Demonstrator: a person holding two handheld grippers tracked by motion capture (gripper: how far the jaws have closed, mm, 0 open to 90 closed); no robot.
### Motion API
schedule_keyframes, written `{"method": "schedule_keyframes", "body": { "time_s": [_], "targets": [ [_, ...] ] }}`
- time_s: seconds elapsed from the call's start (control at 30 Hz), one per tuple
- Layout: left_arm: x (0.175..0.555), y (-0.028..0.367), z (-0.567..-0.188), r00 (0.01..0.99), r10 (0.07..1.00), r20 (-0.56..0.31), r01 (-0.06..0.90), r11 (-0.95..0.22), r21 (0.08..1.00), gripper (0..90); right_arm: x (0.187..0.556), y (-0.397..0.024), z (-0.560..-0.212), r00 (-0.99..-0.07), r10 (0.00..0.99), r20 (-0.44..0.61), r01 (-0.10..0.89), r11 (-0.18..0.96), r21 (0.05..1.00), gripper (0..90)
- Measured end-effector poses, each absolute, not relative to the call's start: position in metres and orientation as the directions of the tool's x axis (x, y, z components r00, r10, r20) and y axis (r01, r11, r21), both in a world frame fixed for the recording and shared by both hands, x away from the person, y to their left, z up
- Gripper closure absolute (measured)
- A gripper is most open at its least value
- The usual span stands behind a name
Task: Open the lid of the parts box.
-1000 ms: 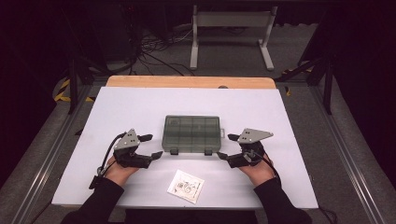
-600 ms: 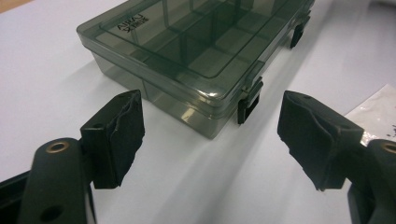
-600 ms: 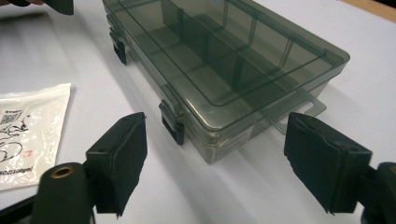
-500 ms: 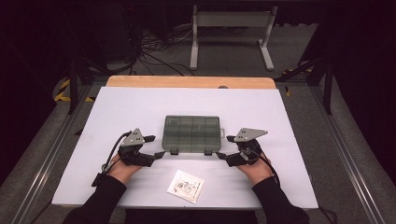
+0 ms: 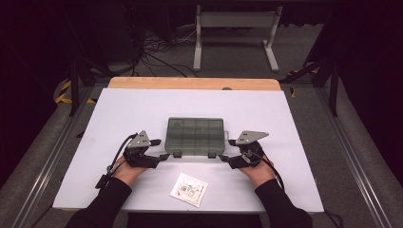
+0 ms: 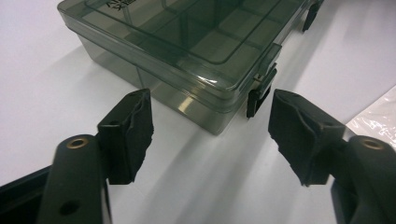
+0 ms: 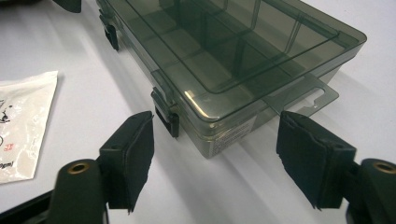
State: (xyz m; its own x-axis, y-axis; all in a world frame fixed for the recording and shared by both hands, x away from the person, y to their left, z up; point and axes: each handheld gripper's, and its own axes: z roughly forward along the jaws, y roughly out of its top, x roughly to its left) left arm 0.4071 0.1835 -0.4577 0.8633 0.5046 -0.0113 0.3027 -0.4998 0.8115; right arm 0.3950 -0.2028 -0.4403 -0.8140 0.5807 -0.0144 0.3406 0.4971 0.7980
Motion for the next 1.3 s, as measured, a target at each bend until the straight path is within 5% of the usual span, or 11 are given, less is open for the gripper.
{"method": "schedule_keyframes", "body": {
  "time_s": [0.53,1.3],
  "targets": [
    [0.406,0.1835,-0.4586,0.867,0.498,0.005,0.297,-0.525,0.798,55.6,0.3945,-0.2044,-0.4424,-0.822,0.569,-0.012,0.341,0.51,0.789,54.0],
    [0.405,0.1833,-0.4583,0.875,0.485,0.015,0.282,-0.532,0.798,69.2,0.3957,-0.2047,-0.4453,-0.822,0.569,-0.002,0.351,0.51,0.786,63.7]
  ]
}}
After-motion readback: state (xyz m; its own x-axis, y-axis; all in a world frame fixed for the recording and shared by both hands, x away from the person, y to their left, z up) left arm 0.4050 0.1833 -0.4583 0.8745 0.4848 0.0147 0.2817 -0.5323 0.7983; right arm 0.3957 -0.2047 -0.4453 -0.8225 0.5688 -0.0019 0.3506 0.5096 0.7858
